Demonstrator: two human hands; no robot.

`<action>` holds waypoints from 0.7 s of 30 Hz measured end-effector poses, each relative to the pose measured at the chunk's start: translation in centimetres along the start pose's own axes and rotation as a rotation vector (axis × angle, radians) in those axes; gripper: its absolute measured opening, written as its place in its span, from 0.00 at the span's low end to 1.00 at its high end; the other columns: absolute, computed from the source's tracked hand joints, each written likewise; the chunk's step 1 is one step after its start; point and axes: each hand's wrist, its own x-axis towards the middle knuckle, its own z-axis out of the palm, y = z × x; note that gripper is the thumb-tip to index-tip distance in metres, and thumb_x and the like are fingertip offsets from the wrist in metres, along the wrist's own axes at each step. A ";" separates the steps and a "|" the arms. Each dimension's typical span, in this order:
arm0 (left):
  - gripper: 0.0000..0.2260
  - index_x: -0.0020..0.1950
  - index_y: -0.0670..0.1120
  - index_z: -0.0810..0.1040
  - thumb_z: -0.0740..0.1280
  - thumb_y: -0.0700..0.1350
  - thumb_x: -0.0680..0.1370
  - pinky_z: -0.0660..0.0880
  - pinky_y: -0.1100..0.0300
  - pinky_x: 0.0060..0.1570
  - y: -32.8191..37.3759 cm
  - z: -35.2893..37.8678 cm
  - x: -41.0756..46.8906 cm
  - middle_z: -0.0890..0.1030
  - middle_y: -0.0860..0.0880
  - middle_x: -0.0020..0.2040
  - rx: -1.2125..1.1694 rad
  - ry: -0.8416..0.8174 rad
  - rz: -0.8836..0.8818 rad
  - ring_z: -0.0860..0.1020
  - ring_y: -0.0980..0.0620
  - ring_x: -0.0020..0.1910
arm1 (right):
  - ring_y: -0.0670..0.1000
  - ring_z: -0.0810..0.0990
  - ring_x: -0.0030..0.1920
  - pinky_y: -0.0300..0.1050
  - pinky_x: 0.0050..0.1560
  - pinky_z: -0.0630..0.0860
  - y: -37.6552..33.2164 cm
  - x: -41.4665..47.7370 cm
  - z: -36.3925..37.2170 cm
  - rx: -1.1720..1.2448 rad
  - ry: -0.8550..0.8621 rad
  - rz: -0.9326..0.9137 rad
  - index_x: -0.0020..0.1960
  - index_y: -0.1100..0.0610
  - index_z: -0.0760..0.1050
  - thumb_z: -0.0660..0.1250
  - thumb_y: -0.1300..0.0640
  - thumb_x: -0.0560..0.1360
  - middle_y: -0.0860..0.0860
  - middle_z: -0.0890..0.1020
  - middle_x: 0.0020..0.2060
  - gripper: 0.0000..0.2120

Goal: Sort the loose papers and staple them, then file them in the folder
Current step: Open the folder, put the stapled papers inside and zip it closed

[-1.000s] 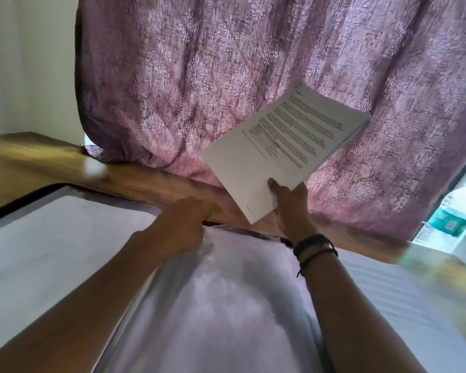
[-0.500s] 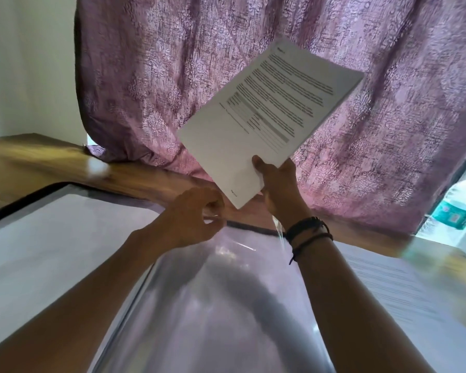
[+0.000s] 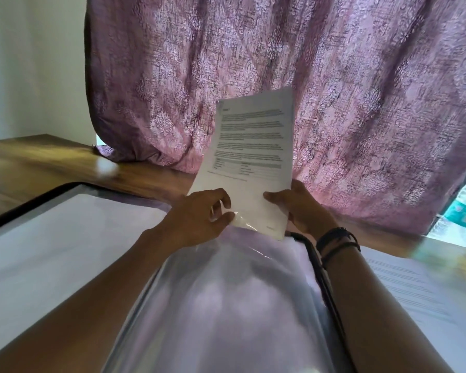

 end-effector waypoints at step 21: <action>0.21 0.52 0.52 0.76 0.52 0.63 0.72 0.57 0.45 0.65 -1.5 -1.6 0.3 0.70 0.49 0.59 0.391 -0.231 -0.354 0.64 0.45 0.64 | 0.57 0.82 0.57 0.48 0.50 0.82 2.2 -0.7 -2.6 0.265 -0.005 0.015 0.67 0.65 0.72 0.68 0.74 0.70 0.59 0.81 0.59 0.26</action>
